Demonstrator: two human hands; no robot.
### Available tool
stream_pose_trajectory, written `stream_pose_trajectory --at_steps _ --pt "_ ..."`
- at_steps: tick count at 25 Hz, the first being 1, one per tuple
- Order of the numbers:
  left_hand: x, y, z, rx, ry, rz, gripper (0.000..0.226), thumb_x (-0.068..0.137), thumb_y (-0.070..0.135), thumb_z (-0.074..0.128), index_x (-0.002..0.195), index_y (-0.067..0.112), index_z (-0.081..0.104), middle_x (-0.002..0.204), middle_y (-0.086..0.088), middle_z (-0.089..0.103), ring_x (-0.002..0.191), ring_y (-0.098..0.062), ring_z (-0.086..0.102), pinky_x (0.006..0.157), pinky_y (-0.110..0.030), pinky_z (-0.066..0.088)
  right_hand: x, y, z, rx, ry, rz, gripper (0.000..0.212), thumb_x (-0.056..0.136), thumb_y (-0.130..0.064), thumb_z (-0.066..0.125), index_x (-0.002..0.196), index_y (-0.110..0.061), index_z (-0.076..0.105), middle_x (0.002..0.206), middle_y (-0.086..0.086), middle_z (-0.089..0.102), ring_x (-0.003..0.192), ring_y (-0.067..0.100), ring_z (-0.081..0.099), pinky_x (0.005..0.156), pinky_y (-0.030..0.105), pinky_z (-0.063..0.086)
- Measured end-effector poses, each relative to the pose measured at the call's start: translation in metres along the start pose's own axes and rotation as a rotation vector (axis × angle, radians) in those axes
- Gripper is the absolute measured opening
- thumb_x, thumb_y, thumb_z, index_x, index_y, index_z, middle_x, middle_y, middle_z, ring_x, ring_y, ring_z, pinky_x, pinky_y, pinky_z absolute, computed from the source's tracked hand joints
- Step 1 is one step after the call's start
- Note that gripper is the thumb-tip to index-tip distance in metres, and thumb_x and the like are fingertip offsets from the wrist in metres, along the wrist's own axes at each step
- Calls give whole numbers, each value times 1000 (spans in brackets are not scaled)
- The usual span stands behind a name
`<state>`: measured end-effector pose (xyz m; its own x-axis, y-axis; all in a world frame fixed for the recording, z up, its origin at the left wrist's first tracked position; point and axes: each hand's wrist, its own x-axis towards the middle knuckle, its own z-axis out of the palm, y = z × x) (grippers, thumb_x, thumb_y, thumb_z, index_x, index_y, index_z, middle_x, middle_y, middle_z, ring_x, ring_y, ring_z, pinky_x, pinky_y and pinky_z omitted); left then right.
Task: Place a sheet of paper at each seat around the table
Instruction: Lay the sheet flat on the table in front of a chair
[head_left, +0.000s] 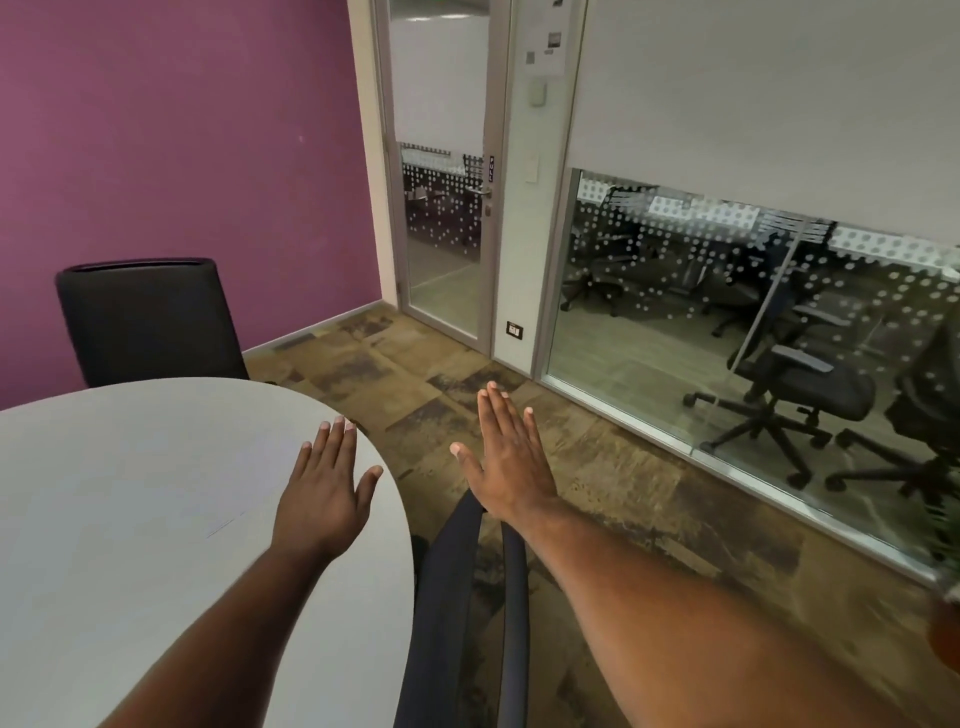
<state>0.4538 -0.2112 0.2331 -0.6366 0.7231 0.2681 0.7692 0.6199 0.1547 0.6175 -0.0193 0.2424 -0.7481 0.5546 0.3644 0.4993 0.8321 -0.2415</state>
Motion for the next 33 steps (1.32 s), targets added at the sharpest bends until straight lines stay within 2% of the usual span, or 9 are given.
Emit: stream_pose_trajectory --at_steps 4,8,14,18,26,33 --pt "31 -5 19 24 -1 -80 85 94 65 3 161 13 11 168 -4 4 155 -20 -2 127 -39 7 46 36 25 48 -25 -23 80 99 -67 20 160 -19 -1 168 -2 -7 154 12 -5 125 45 2" --pt "68 3 48 63 4 -192 84 96 65 5 160 11 13 168 -5 7 155 -20 0 126 -39 7 99 73 55 77 -100 -129 81 99 -67 17 160 -19 -2 168 -1 -8 154 13 -5 125 46 2" --pt "122 60 85 80 -11 -322 83 98 64 7 160 9 14 168 -6 8 155 -19 1 126 -39 8 162 129 79 137 -172 -279 80 99 -64 20 160 -18 -2 168 1 -7 154 13 -6 125 44 -2" --pt "161 89 94 127 -25 -347 82 97 64 2 160 12 8 168 -3 2 154 -16 -7 126 -36 3 209 164 86 145 -187 -330 80 99 -63 20 160 -18 -2 168 0 -8 154 14 -5 125 43 -3" --pt "251 84 120 198 -20 -431 83 95 67 -1 161 16 4 168 0 -4 154 -18 -10 125 -33 -2 315 177 132 208 -199 -426 79 99 -64 20 159 -19 -6 167 0 -10 154 14 -7 125 43 -2" --pt "344 32 160 203 -15 -529 82 97 68 0 161 16 3 168 0 -5 154 -18 -11 124 -33 -3 434 155 197 228 -265 -513 80 100 -64 20 160 -19 -6 167 0 -11 154 16 -7 125 45 -1"
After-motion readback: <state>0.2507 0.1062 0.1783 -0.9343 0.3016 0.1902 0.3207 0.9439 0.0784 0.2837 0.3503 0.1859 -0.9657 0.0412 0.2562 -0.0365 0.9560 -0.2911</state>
